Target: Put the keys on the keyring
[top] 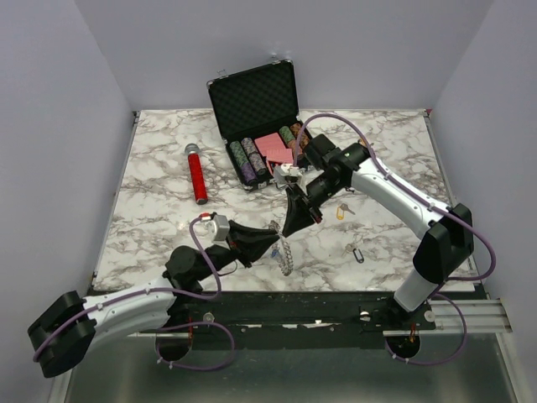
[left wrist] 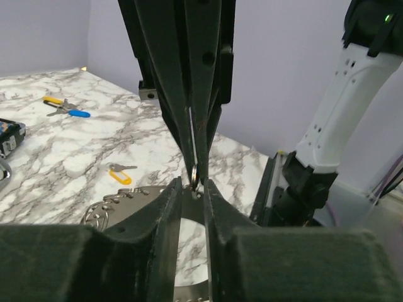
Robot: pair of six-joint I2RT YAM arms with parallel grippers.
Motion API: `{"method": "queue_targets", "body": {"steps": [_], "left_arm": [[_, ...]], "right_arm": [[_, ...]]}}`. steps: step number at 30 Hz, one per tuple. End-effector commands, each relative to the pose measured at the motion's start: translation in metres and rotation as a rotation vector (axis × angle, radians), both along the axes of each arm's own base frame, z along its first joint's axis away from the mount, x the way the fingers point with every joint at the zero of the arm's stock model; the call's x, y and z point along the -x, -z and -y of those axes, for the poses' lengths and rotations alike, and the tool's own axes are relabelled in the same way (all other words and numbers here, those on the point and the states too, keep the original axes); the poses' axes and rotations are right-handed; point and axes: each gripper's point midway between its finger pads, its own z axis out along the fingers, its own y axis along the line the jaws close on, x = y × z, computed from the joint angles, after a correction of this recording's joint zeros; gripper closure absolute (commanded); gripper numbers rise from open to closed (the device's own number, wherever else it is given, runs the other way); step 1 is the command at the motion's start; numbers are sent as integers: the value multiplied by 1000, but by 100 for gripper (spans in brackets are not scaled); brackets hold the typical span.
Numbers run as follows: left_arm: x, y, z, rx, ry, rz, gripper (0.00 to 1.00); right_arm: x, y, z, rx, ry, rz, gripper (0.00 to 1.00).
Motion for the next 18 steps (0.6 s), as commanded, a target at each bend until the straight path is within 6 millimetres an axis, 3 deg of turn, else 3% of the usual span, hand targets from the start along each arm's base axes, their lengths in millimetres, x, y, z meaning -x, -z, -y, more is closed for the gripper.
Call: {"method": "queue_targets", "body": {"steps": [1, 3, 6, 11, 18], "left_arm": [[-6, -9, -14, -79, -78, 80, 58], [-4, -10, -21, -146, -94, 118, 42], [4, -3, -27, -283, -73, 161, 27], [11, 0, -26, -423, -8, 206, 23], [4, -8, -1, -415, 42, 219, 16]], "right_arm": [[-7, 9, 7, 98, 25, 72, 99], [-10, 11, 15, 138, 21, 133, 99], [-13, 15, 27, 219, -7, 214, 99], [-19, 9, 31, 262, -16, 298, 99], [-18, 4, 26, 253, -8, 312, 99]]}}
